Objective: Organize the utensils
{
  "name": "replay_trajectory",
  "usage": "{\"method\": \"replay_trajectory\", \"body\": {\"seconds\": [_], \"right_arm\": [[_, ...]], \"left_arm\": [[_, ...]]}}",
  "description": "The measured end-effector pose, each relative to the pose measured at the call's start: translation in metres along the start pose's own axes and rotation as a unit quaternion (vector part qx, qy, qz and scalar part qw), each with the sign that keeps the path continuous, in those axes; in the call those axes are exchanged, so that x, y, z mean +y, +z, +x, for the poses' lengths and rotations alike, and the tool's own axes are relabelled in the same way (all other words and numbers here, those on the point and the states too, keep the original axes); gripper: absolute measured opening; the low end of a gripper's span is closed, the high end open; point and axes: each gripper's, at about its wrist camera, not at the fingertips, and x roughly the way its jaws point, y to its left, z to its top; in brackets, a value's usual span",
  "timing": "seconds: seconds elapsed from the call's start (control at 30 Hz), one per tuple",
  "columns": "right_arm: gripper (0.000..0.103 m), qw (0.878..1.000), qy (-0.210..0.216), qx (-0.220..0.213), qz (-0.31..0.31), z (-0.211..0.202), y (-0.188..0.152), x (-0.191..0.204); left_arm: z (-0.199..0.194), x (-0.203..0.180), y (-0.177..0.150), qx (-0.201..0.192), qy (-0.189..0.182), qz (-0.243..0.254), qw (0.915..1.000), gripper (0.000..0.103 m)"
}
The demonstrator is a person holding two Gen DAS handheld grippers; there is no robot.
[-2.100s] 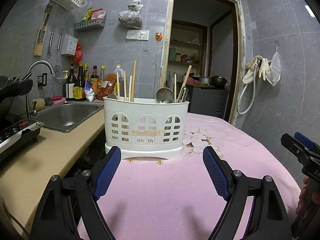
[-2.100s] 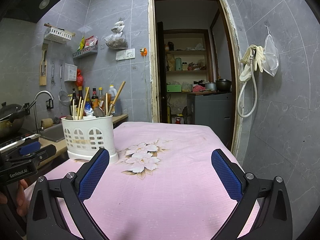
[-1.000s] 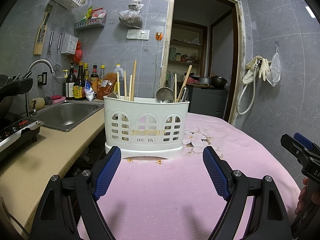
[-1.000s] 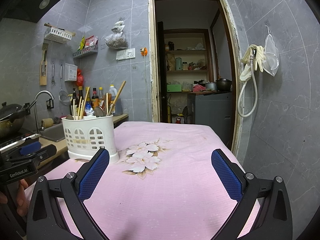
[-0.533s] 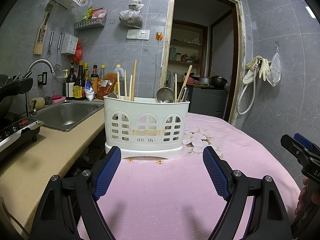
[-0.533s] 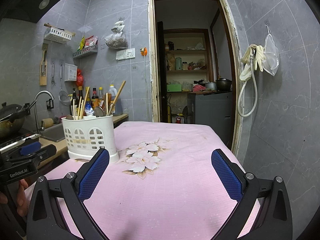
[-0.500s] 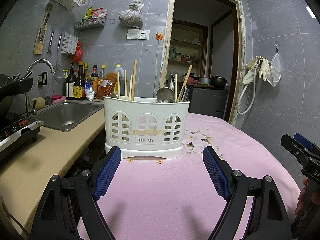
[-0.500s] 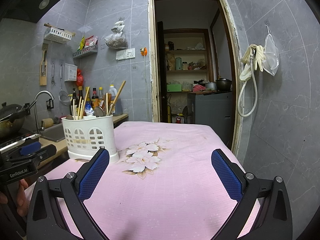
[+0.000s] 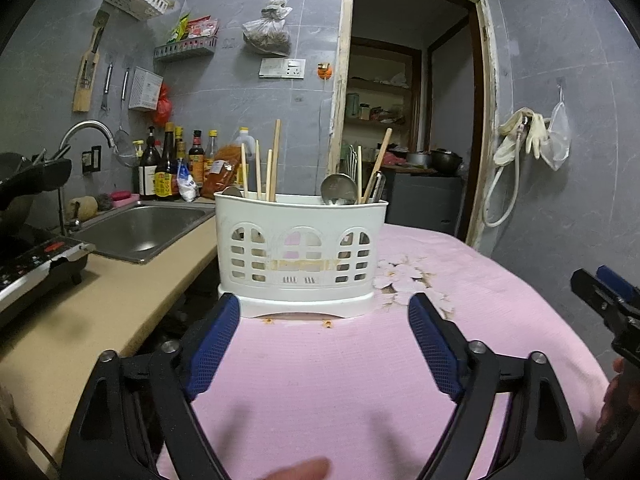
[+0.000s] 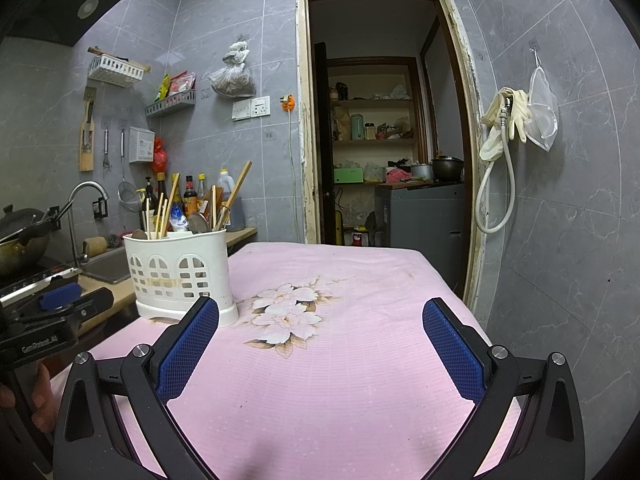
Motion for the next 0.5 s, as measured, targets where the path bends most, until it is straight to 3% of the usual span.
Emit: {"method": "replay_trajectory", "body": {"seconds": [0.5], "right_arm": [[0.103, 1.0, 0.0, 0.0, 0.0, 0.0002, 0.0003, 0.0004]], "left_arm": [[0.0001, 0.0045, 0.002, 0.001, -0.002, -0.007, 1.0, 0.088]]}}
